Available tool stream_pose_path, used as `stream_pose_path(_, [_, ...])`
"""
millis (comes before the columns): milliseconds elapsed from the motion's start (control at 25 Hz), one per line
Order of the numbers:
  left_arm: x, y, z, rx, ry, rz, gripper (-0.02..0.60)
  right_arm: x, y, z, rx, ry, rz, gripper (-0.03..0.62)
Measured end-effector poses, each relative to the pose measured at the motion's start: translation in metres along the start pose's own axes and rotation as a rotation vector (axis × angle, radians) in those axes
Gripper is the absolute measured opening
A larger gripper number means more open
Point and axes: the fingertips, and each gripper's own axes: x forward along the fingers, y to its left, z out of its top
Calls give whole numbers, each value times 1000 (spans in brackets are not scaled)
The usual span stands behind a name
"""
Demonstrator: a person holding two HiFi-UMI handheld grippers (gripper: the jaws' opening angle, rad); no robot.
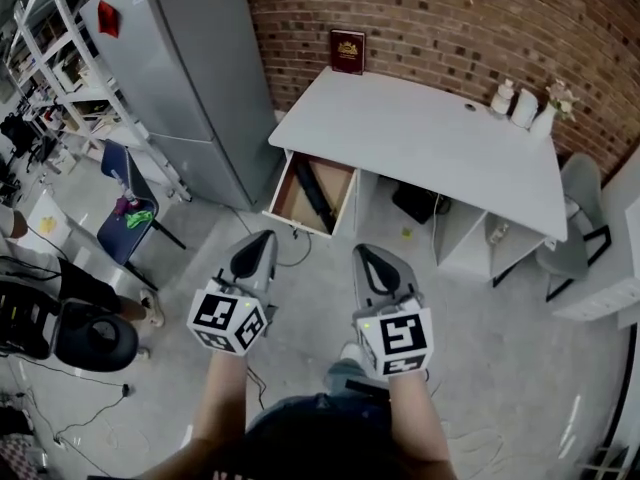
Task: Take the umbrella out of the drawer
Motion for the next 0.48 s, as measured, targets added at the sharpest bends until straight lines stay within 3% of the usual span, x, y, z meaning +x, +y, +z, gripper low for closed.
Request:
stream_pose_path(160, [43,8,-2,8,22,10,-3,30,-33,3,-14,-6,-4,-8])
stream_pose_path(360, [81,30,-7,-24,24,80,-3,66,-62,-3,30,20,23,-8])
stream_pose_path(480, [100,36,-15,-69,29,73,-3,82,-73,-7,18,31,78,51])
